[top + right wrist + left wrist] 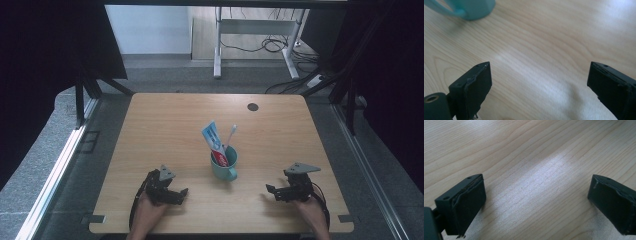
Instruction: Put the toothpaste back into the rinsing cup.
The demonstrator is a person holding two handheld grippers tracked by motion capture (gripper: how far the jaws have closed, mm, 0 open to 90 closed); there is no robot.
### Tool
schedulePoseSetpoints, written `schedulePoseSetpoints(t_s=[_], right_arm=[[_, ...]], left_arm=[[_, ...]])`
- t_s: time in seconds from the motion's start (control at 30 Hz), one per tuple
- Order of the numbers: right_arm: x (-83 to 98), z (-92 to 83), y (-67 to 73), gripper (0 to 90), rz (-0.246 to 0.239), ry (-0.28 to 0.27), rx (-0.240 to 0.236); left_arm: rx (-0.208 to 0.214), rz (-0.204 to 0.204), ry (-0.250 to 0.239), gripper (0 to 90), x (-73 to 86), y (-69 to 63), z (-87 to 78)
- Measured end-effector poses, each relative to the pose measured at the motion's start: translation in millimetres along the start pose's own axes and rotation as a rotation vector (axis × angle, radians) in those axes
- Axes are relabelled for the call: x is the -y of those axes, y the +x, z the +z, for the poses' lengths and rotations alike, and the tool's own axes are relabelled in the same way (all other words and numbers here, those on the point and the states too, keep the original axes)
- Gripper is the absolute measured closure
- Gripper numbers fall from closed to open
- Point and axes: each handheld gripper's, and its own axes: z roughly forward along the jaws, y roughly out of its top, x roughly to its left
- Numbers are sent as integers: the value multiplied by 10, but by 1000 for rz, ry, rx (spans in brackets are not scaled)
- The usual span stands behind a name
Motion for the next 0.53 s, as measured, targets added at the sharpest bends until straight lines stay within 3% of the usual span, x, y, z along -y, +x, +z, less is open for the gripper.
schedulePoseSetpoints(t_s=[0.2,0.27,0.53], right_arm=[[153,44,-50,44,13,34,23],[201,49,-59,38,-1,12,40],[214,39,-46,53,-5,17,67]], left_arm=[[0,0,0,14,0,0,0],[0,0,0,14,0,0,0],[0,-1,0,15,0,0,0]])
